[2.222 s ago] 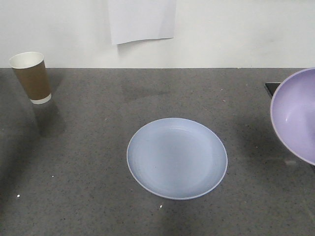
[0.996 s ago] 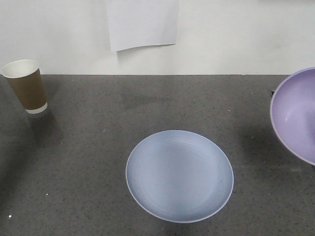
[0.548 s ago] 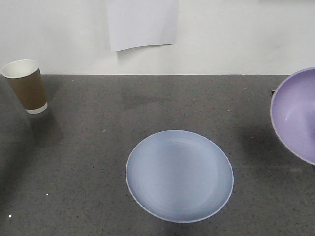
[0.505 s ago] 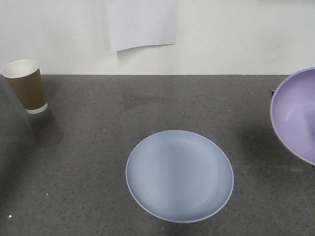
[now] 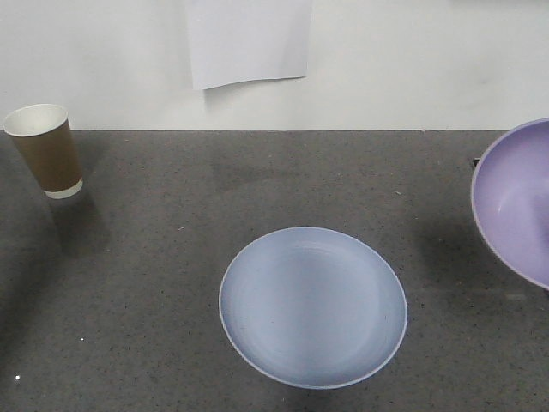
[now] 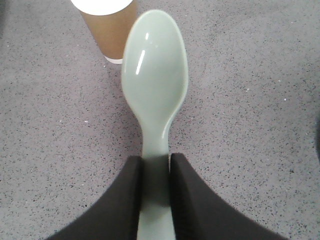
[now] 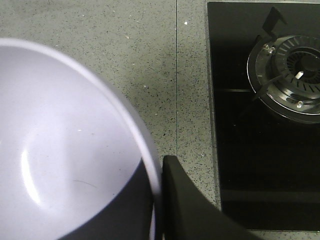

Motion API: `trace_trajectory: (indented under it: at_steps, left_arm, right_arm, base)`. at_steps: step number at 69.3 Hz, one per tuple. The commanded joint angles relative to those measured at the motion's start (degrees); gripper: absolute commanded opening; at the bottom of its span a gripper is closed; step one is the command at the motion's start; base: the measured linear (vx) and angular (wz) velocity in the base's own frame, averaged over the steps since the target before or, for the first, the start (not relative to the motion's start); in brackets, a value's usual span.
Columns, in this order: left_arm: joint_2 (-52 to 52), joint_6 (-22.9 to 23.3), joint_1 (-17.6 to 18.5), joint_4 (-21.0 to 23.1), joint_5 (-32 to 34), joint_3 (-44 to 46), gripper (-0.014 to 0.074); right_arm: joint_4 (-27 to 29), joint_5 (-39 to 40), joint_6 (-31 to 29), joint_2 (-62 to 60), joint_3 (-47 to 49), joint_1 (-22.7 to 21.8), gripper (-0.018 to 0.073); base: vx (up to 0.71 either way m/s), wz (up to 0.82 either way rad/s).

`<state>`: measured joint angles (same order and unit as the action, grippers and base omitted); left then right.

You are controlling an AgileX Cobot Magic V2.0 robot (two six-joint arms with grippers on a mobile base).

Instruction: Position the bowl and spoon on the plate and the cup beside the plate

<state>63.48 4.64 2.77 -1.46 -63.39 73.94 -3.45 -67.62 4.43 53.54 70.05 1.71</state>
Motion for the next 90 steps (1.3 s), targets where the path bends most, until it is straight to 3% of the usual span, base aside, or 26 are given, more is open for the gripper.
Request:
trace_trajectory:
  at_steps: [1, 90]
  left_arm:
    - [-1.02, -0.01, -0.12, 0.22, 3.25, 1.39, -0.0007]
    - [-1.02, -0.01, -0.12, 0.22, 3.25, 1.39, -0.0007]
  right_arm:
    - [-0.23, 3.18, -0.30, -0.64, 1.59, -0.26, -0.0006]
    - [-0.02, 3.43, -0.08, -0.64, 1.59, -0.26, -0.0006]
  base:
    - [0.00, 0.00]
    - [0.00, 0.00]
